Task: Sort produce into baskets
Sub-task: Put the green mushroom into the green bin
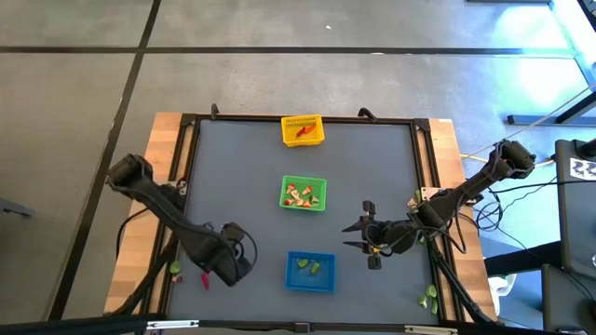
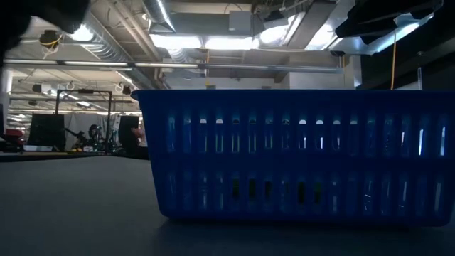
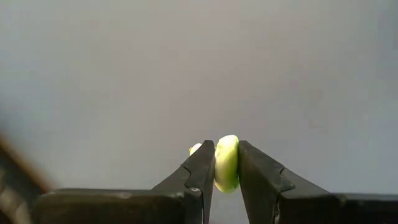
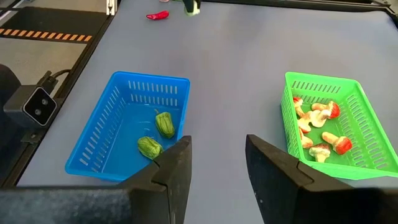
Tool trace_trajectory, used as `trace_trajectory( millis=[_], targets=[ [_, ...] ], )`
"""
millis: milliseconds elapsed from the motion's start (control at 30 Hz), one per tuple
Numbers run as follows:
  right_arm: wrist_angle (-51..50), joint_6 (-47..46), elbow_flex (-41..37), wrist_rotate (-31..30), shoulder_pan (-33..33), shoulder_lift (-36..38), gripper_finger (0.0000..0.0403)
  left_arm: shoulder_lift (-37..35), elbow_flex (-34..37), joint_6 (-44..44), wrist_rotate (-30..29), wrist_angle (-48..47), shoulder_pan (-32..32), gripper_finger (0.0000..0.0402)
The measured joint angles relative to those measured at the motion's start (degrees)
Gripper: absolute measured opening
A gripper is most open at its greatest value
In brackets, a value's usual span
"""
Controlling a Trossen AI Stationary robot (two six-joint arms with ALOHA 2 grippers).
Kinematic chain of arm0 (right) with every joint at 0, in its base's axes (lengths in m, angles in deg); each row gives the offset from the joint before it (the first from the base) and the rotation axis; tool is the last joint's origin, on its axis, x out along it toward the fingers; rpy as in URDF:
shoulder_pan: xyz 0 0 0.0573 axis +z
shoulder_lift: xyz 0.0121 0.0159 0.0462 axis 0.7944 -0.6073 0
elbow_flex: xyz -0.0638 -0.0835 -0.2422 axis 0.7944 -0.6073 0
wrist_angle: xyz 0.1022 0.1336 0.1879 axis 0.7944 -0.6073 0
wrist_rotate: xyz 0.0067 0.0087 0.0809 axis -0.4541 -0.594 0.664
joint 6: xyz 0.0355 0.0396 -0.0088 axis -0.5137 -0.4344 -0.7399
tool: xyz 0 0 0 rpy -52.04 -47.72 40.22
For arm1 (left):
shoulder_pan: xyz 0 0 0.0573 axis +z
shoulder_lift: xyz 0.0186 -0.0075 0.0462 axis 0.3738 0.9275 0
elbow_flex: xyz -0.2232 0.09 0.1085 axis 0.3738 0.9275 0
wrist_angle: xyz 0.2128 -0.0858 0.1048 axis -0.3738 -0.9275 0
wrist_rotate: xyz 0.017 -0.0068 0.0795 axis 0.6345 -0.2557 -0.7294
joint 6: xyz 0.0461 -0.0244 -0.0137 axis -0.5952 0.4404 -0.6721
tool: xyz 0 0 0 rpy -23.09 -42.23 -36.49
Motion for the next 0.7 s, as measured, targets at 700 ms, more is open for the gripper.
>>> trace_trajectory(
  millis=[700],
  targets=[
    [0.0, 0.1, 0.0, 0.0, 0.0, 0.0, 0.0152, -0.4, 0.0, -36.8, -9.8, 40.8, 9.7, 0.0062]
  ],
)
